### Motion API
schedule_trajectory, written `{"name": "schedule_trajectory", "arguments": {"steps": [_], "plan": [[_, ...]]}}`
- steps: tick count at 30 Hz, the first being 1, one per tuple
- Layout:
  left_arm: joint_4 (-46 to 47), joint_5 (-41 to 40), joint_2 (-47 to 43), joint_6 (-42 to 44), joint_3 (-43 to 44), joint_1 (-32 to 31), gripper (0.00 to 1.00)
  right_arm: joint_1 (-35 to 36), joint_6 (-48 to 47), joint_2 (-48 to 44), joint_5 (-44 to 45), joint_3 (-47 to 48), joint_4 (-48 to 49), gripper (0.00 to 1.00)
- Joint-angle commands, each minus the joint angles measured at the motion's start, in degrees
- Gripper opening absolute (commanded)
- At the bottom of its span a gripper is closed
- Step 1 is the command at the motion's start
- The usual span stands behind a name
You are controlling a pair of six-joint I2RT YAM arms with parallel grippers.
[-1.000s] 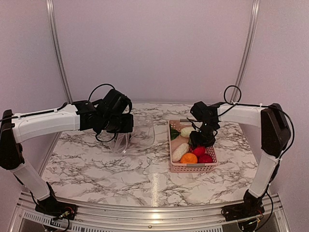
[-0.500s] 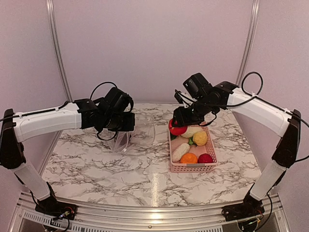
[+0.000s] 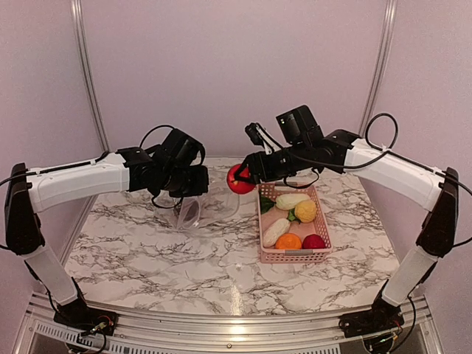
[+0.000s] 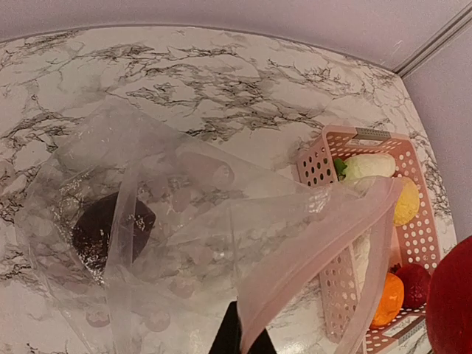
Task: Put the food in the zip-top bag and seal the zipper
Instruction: Place the fake fruit in the zipper food storage bag, then pick up the fake fruit from the bin.
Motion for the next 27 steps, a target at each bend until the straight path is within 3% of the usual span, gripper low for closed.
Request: {"name": "schedule_trajectory", "arguments": {"steps": [1,5,10,20,24,27], "plan": [[0.44,1.30,0.97,-0.21,2.43,0.29,0.00,1.20,-2.97,3.49,-2.07,2.37,4.78,0.55],[-0.25,1.15,0.43,-0.10,3.20,0.39,0.00,1.28,-5.79,8.07,-1.29,7.59,4.17,0.61],[-1.08,1.11,-0.72,0.78,4.87,1.57,0.00,1.26,-5.70,10.24,-0.13,12.60,2.92,0.91],[-4.67,1.12,-2.81,4.25,6.05,5.42,0.00,1.18,-4.04,1.32,5.21,6.70,3.39,0.91],[-12.38,-5.43,-5.00,11.15,13.58,7.43,0.00,0.44,-4.15,-2.44,7.40,3.81,1.31,0.91],[-10.36,-8.45,-7.69,16.89,10.79,7.53,0.00,-0.25,-3.84,-4.83,9.04,1.29,0.52,0.90]]}}
